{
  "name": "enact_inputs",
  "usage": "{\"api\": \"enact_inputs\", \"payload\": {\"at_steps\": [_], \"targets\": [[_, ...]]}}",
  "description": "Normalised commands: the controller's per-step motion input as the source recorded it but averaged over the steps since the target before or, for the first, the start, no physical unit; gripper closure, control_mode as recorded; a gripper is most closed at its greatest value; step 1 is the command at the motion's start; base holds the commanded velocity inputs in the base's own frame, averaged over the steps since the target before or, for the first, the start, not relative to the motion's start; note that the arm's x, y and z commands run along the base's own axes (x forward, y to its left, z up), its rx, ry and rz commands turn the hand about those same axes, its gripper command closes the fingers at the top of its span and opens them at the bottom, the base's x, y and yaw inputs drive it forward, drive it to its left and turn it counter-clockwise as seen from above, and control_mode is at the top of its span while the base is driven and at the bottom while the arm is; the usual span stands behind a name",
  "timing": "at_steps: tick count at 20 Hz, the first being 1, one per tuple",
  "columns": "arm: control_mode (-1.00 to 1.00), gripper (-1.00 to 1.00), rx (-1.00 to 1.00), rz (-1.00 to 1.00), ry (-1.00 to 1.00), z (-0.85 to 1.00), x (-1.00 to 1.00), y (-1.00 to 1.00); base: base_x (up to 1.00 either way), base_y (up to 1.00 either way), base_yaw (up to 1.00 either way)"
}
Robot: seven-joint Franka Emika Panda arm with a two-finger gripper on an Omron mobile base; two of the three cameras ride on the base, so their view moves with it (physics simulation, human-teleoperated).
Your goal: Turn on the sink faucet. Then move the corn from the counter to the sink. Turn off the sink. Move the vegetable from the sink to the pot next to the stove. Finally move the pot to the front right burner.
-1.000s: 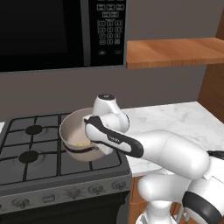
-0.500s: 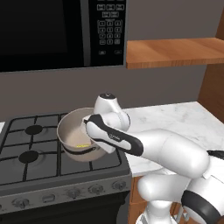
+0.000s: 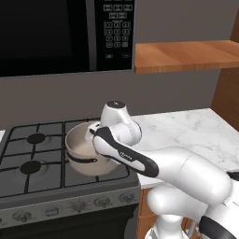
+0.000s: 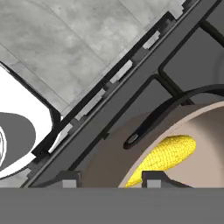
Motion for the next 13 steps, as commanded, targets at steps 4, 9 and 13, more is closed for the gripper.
{"api": "enact_inputs", "payload": {"at_steps": [4, 9, 13], "targets": [[-1.0, -1.0, -0.02, 0.01, -0.25, 0.25, 0.0, -0.11, 0.0, 0.0, 0.0], [-1.0, -1.0, -0.02, 0.02, -0.24, 0.33, -0.23, -0.03, 0.0, 0.0, 0.0], [-1.0, -1.0, -0.01, 0.02, -0.19, 0.23, -0.61, -0.04, 0.0, 0.0, 0.0]]}}
